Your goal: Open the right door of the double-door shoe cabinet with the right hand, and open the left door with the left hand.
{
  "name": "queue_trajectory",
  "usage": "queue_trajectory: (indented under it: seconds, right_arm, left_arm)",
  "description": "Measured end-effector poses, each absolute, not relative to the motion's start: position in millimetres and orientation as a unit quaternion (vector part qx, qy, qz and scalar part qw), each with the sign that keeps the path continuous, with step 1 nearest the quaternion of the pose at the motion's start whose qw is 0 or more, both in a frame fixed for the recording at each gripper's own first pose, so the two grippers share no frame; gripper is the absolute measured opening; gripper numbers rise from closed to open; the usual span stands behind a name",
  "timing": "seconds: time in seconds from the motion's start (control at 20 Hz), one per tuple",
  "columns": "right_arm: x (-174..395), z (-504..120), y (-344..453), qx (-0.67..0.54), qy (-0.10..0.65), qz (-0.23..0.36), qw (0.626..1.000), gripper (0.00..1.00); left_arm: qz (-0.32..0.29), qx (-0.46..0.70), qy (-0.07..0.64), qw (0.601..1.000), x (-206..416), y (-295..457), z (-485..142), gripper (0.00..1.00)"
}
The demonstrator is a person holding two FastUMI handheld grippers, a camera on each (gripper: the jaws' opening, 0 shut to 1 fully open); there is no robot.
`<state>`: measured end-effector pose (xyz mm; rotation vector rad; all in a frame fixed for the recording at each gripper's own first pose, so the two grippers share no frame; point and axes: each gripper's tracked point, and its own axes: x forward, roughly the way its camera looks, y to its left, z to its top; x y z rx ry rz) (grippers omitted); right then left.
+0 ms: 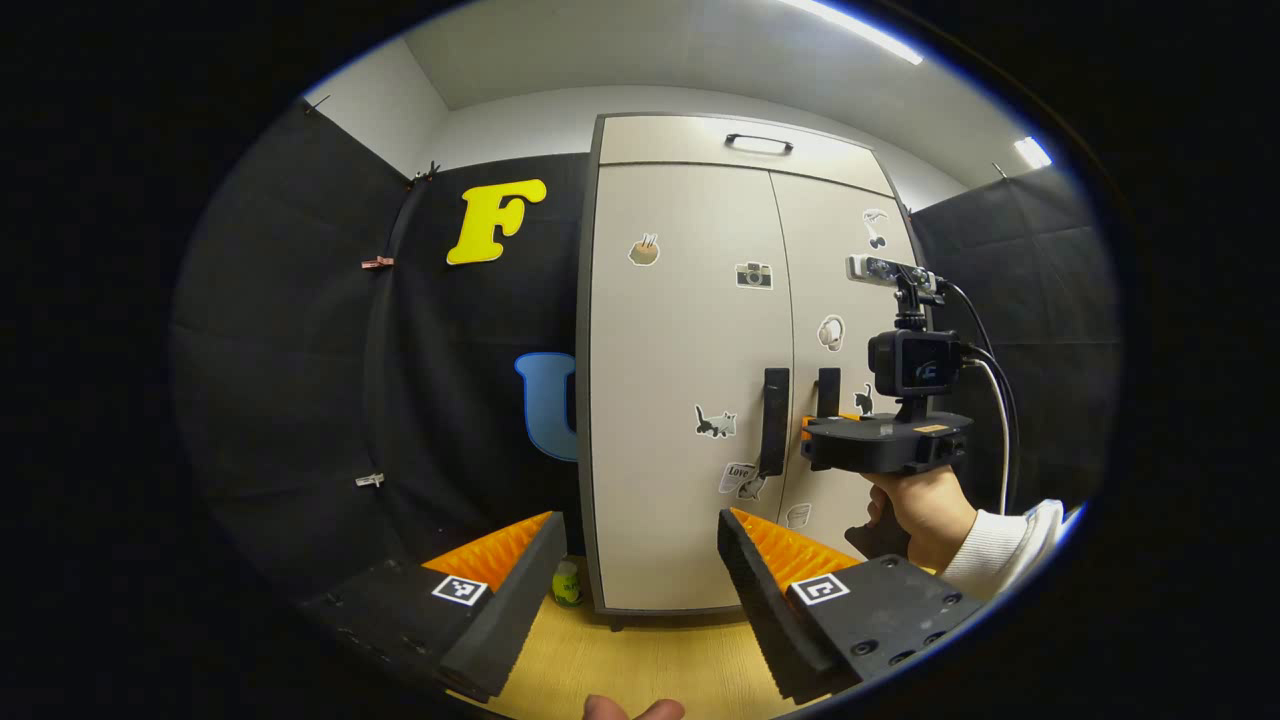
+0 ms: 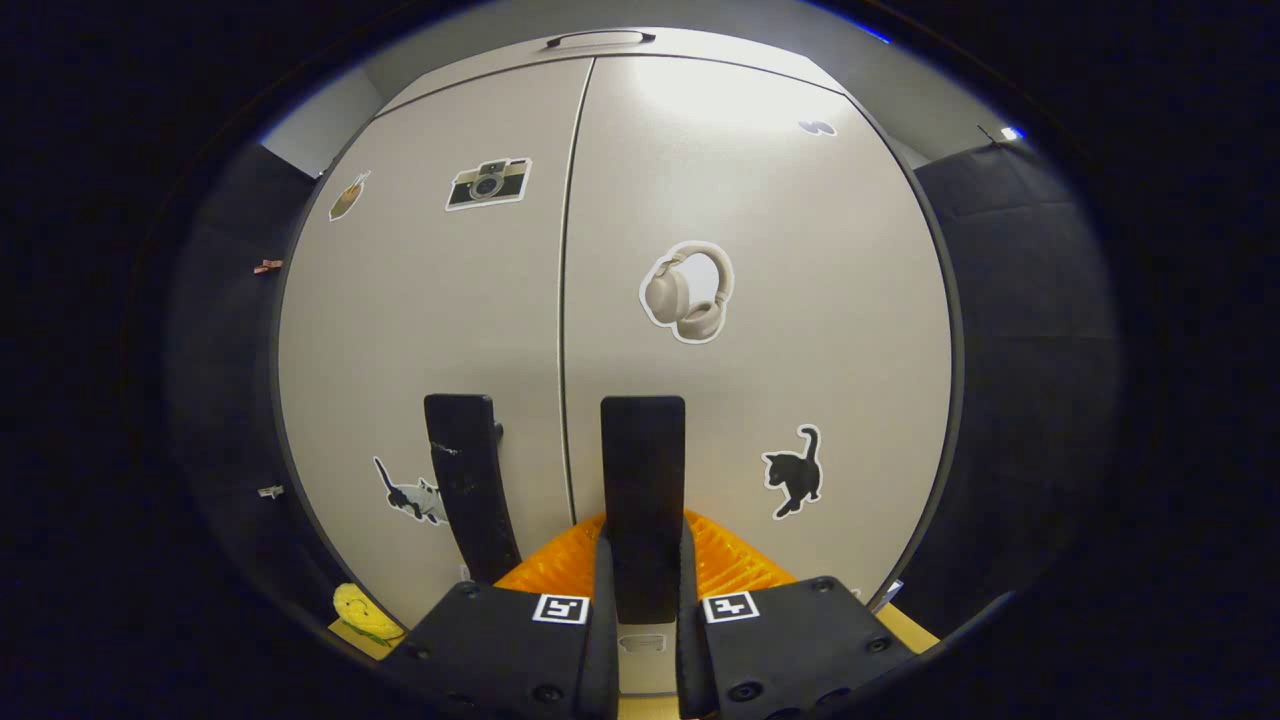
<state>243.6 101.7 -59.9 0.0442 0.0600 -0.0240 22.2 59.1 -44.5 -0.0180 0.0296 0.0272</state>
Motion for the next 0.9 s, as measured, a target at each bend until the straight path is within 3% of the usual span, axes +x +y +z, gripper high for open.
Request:
queue_trajectory:
  seconds: [0.9]
  right_arm:
    - [202, -50, 85, 0.045, 0.048, 0.043, 0.997, 0.16]
  left_arm:
    - [0.036, 0.001, 0.006, 0.999, -11, 42, -31, 0.94]
